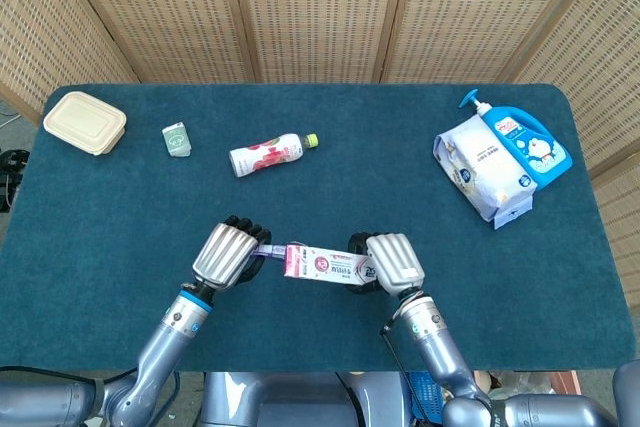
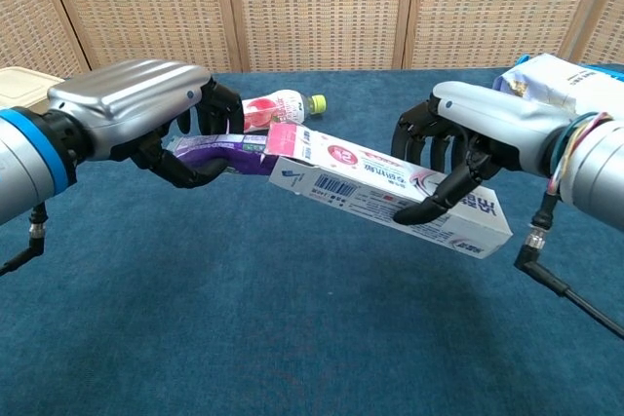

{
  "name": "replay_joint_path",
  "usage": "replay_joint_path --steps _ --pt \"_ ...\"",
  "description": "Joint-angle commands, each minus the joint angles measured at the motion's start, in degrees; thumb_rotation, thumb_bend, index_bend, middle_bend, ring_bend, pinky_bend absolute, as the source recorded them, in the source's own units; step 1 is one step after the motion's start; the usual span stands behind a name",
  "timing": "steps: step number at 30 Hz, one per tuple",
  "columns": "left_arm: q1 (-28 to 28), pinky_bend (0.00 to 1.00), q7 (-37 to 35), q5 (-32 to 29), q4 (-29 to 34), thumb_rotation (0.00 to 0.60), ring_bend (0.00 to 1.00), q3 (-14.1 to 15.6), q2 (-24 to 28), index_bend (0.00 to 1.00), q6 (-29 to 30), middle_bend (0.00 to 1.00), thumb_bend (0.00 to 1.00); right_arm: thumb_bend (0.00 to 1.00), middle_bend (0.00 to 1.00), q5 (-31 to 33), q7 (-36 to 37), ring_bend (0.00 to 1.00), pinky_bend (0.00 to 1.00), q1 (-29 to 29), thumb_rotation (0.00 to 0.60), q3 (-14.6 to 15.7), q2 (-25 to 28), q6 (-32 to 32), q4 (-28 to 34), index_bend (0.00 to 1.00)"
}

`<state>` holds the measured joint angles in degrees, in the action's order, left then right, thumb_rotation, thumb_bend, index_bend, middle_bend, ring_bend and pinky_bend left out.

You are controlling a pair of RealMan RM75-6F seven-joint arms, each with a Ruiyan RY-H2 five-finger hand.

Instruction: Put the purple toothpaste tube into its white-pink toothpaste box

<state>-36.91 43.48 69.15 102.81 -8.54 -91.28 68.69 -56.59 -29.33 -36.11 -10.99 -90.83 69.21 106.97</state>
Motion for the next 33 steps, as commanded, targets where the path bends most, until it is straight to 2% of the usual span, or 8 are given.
replay_joint_path --steps 1,10,17,22,27,33 --pt "-1.4 0.38 4.2 -1.6 2.4 0.6 0.39 -1.5 0.3 0.79 0.8 0.59 0.55 0.26 0.62 -0.2 0.1 0.55 0.54 0.0 0.6 0.1 -0.2 -0.1 -0.1 0.64" --pt "-4.1 0.36 13.6 -3.9 5.7 0.6 0.37 -2.4 -0.6 0.78 2.5 0.58 0.54 0.26 0.62 -0.9 -0.2 0.55 0.54 -0.2 0.6 0.8 -1.2 0.0 -0.1 0.64" --pt "-5.1 0.35 16.3 -4.6 6.7 0.6 0.34 -2.6 -1.4 0.77 4.0 0.56 0.53 0.26 0.62 -0.9 -0.2 0.55 0.54 -0.2 0.6 0.9 -1.7 0.0 -0.2 0.64" --pt "-5.5 0.34 16.9 -4.3 7.5 0.6 0.32 -2.3 -1.2 0.74 4.6 0.53 0.51 0.26 0.62 -0.9 0.1 0.55 0.54 -0.2 0.6 1.0 -2.2 -0.2 -0.7 0.64" --pt "-5.9 0.31 16.9 -4.0 8.7 0.6 0.26 -2.0 -0.2 0.65 4.3 0.45 0.4 0.26 0.62 -1.1 0.3 0.55 0.54 -0.3 0.6 1.0 -2.7 -0.3 -1.1 0.64" --pt "-5.9 0.3 13.6 -3.8 9.4 0.6 0.21 -2.0 1.2 0.57 3.7 0.4 0.37 0.26 0.62 -1.6 0.8 0.55 0.54 -0.1 0.6 1.0 -3.7 0.1 -2.0 0.64"
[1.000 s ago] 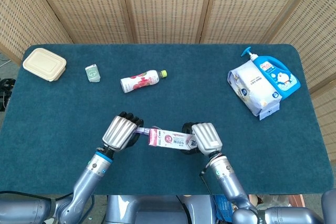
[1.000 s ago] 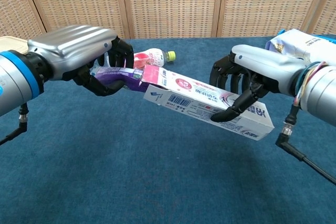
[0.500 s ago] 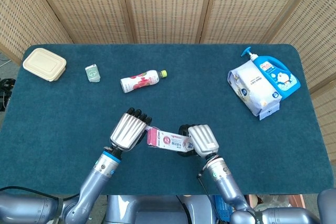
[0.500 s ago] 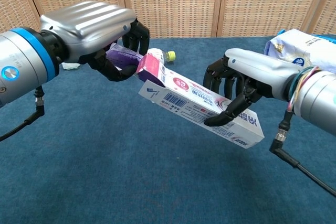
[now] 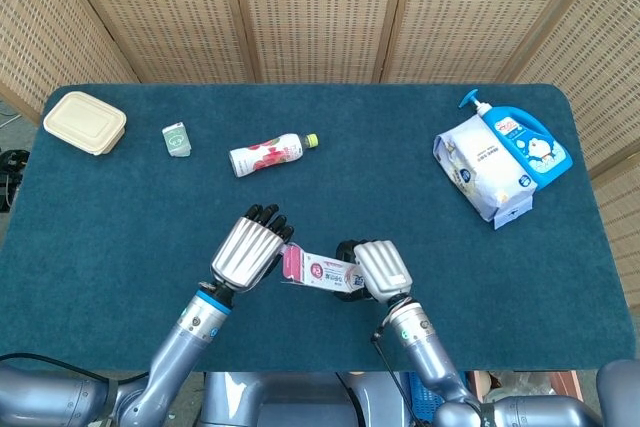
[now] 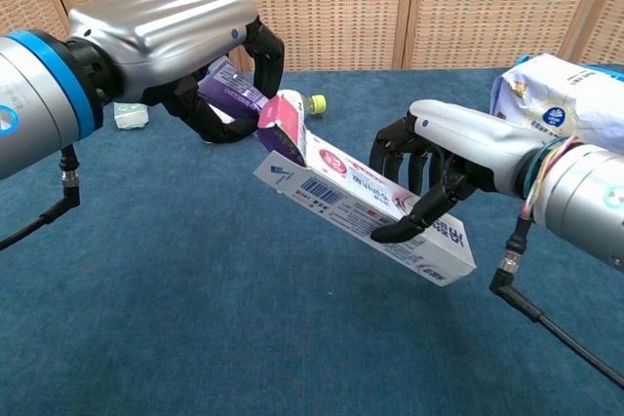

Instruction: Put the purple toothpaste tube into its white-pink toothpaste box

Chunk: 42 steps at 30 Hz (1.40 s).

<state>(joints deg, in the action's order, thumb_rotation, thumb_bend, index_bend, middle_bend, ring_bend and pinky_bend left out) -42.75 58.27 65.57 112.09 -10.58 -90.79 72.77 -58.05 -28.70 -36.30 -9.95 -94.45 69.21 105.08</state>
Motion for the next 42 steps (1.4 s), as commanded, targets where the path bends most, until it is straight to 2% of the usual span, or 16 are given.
replay_joint_path --steps 1,11,13,15,18,21,30,33,37,42 --pt "0.0 0.29 -1.6 -0.5 0.2 0.6 0.2 0.0 0.9 0.56 -0.5 0.38 0.36 0.26 0.62 -0.1 0.3 0.55 0.54 0.1 0.6 -0.1 -0.1 0.1 -0.1 0.64" --pt "0.2 0.25 -7.5 -0.1 -0.5 0.6 0.06 0.1 1.8 0.23 -1.1 0.09 0.24 0.26 0.62 -1.0 1.6 0.55 0.54 0.6 0.6 -0.2 -0.3 0.2 -1.0 0.63" --pt "0.3 0.21 -8.3 0.2 -0.8 0.6 0.02 0.3 1.9 0.18 -1.1 0.04 0.23 0.26 0.62 -1.2 1.8 0.55 0.54 0.7 0.6 -0.2 -0.3 0.2 -1.2 0.63" --pt "0.5 0.14 -9.1 0.5 -1.0 0.6 0.0 0.6 2.1 0.11 -1.2 0.0 0.23 0.26 0.62 -1.4 2.0 0.55 0.54 0.8 0.6 -0.1 -0.3 0.2 -1.3 0.63" --pt "0.6 0.05 -10.2 0.8 -1.2 0.6 0.0 0.8 2.2 0.04 -1.3 0.0 0.22 0.26 0.62 -1.7 2.2 0.55 0.54 1.0 0.6 -0.1 -0.2 0.3 -1.4 0.63" --pt "0.8 0.0 -11.8 1.7 -1.5 0.6 0.0 0.9 2.2 0.0 -1.2 0.0 0.21 0.26 0.62 -2.0 3.1 0.55 0.54 1.3 0.6 -0.3 -0.3 0.4 -1.4 0.63" --pt "2.9 0.0 -19.0 6.1 -0.9 0.6 0.0 1.2 4.0 0.0 0.9 0.0 0.21 0.26 0.62 -2.3 10.7 0.55 0.54 3.3 0.6 -2.6 -0.2 1.3 -2.1 0.63" --pt "4.9 0.0 -23.0 9.3 -1.1 0.6 0.0 2.4 6.0 0.0 2.7 0.0 0.21 0.26 0.62 -2.6 16.4 0.55 0.54 4.7 0.6 -4.2 0.2 2.0 -2.3 0.63" --pt "8.3 0.0 -30.4 15.8 -3.8 0.6 0.0 5.5 8.8 0.0 5.7 0.0 0.21 0.26 0.62 -1.6 29.6 0.55 0.54 7.7 0.6 -7.9 0.9 2.0 -1.9 0.63" --pt "9.7 0.0 -34.8 18.6 -7.3 0.6 0.0 5.9 8.9 0.0 6.7 0.0 0.21 0.26 0.62 -3.1 42.1 0.55 0.54 10.0 0.6 -9.7 1.9 0.1 -2.1 0.63"
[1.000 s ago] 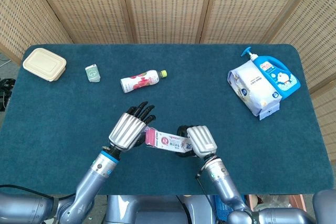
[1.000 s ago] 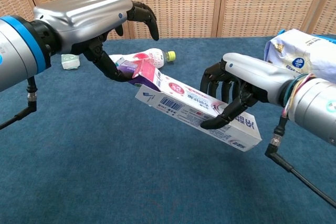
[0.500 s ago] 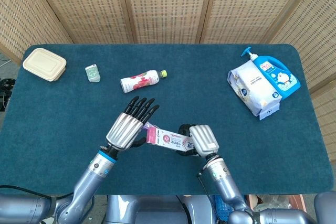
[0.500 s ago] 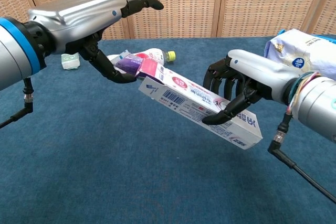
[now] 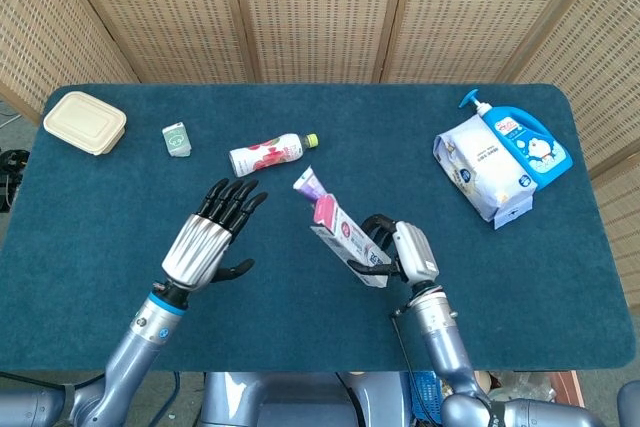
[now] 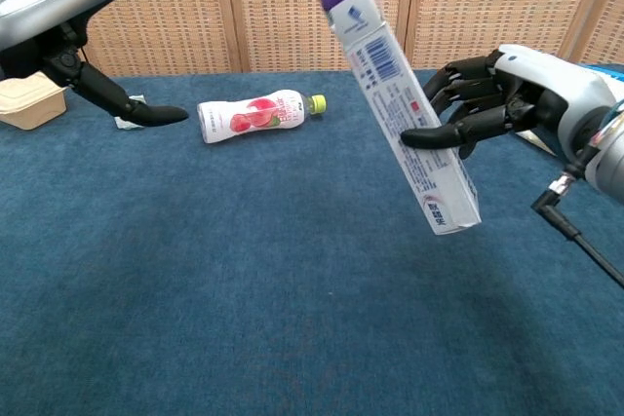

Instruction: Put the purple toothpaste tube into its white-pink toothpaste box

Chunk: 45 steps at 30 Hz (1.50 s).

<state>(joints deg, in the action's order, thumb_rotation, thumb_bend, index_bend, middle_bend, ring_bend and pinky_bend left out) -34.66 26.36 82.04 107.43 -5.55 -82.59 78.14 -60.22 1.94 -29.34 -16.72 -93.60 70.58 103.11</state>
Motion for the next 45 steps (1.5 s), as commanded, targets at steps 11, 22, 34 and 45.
replay_joint_path --steps 11,22,34,45 --pt "2.3 0.0 -4.2 3.7 -3.8 0.6 0.0 -0.2 0.1 0.0 1.0 0.0 0.21 0.26 0.62 -5.8 23.8 0.55 0.54 4.7 0.6 -3.6 0.9 -2.4 -2.7 0.63" --pt "3.1 0.0 -4.1 3.7 -4.2 0.6 0.0 -0.4 0.0 0.0 0.5 0.0 0.21 0.26 0.62 -13.2 9.6 0.55 0.54 4.0 0.6 -0.7 1.3 3.0 -11.3 0.63" --pt "4.4 0.0 -4.9 6.0 -4.3 0.6 0.0 0.3 0.6 0.0 0.6 0.0 0.21 0.26 0.62 -21.2 -10.1 0.55 0.54 3.5 0.6 4.9 0.7 8.3 -24.4 0.63" --pt "6.5 0.0 -7.2 8.2 -6.8 0.6 0.0 1.9 1.2 0.0 1.5 0.0 0.21 0.26 0.59 -21.1 -23.0 0.52 0.54 6.0 0.6 10.9 4.4 5.3 -25.1 0.62"
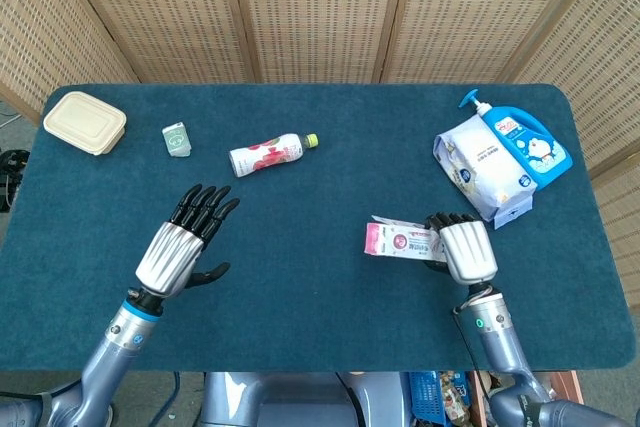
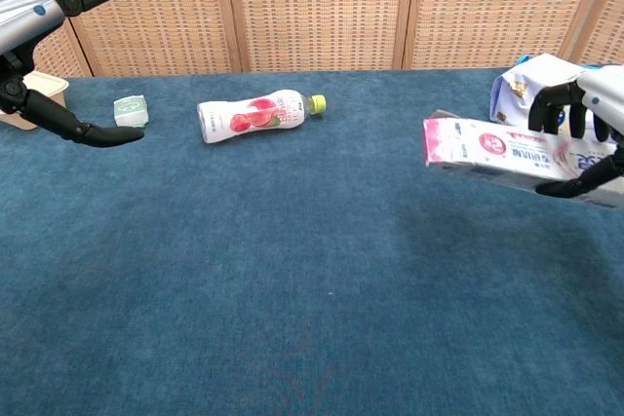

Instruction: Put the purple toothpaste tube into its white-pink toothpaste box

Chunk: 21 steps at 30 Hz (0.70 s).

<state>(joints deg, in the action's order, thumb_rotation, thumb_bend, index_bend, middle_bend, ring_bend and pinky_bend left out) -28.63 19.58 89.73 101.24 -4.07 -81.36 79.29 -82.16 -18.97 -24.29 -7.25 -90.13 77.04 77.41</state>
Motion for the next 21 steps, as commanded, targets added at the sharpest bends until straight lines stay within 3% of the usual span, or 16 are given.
replay_joint_path --steps 1,6,8,13,16,21 --pt "0.8 0.0 -0.9 0.8 -1.0 0.6 0.0 0.7 -0.1 0.0 0.6 0.0 0.21 0.26 0.58 1.4 -2.4 0.51 0.54 1.3 0.6 1.8 1.1 -1.7 0.7 0.61" --pt "2.1 0.0 -2.5 1.4 -2.6 0.6 0.0 1.5 -0.2 0.0 1.5 0.0 0.21 0.26 0.51 2.7 -2.6 0.44 0.51 2.3 0.6 2.4 0.7 -2.5 -0.2 0.59" --pt "2.7 0.0 -3.5 2.0 -3.9 0.6 0.0 1.8 -0.4 0.0 2.1 0.0 0.21 0.25 0.44 3.7 -2.2 0.37 0.5 2.6 0.6 2.8 0.9 -3.9 0.0 0.53" --pt "3.3 0.0 -4.9 2.2 -5.2 0.6 0.0 2.1 -0.8 0.0 2.4 0.0 0.21 0.14 0.15 5.7 -1.2 0.12 0.44 2.6 0.6 2.9 2.0 -6.7 2.0 0.23" --pt "3.7 0.0 -5.8 2.3 -6.2 0.6 0.0 2.1 -0.9 0.0 2.4 0.0 0.21 0.1 0.04 7.1 -0.3 0.07 0.42 2.6 0.6 3.0 3.0 -8.8 3.4 0.15" --pt "4.1 0.0 -7.1 2.6 -6.9 0.6 0.0 1.9 -0.9 0.0 2.6 0.0 0.21 0.07 0.0 6.7 1.3 0.06 0.4 2.9 0.6 3.1 2.9 -8.8 3.0 0.1"
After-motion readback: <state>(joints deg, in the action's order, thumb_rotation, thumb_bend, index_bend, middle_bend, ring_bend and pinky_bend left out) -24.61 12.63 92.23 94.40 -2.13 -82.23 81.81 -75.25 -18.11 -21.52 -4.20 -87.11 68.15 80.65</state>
